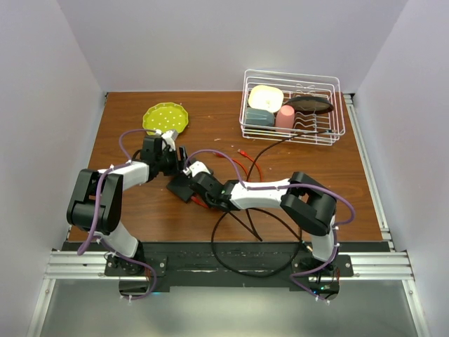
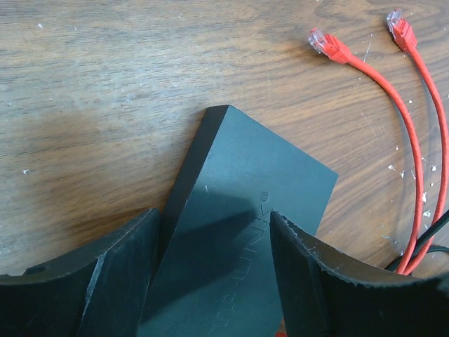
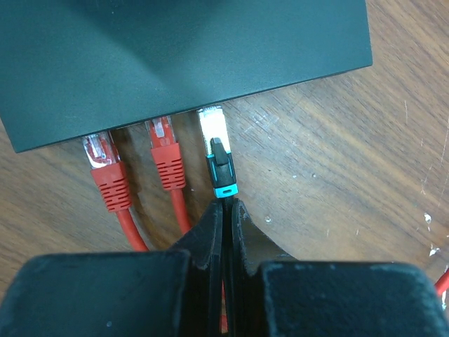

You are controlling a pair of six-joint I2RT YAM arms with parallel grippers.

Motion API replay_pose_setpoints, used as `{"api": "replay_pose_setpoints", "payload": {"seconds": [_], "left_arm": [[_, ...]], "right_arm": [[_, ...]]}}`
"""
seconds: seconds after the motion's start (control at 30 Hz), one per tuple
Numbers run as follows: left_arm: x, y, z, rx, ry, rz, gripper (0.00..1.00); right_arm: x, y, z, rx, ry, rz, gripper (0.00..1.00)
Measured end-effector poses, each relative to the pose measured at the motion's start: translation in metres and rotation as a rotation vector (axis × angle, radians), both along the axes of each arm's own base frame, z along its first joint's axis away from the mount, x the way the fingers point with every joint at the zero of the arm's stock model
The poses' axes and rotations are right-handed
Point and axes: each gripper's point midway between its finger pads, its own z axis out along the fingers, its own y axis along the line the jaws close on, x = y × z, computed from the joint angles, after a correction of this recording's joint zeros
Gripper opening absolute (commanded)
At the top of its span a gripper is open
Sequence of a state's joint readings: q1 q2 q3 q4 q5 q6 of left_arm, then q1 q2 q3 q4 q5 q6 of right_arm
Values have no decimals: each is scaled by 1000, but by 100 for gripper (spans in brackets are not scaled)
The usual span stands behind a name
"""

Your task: Insert the plug into the switch port

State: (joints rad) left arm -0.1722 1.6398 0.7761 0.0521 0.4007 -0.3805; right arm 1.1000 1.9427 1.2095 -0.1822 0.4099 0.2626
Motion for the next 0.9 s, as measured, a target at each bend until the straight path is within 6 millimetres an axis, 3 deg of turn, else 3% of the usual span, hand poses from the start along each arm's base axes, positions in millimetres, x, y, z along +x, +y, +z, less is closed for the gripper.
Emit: {"api": "replay_pose_setpoints", "payload": {"seconds": [0.9], "left_arm": [[1,-2,1,-12,-7,-13,66]], "right_arm": [[7,4,1,-51,2,-45,0]]}}
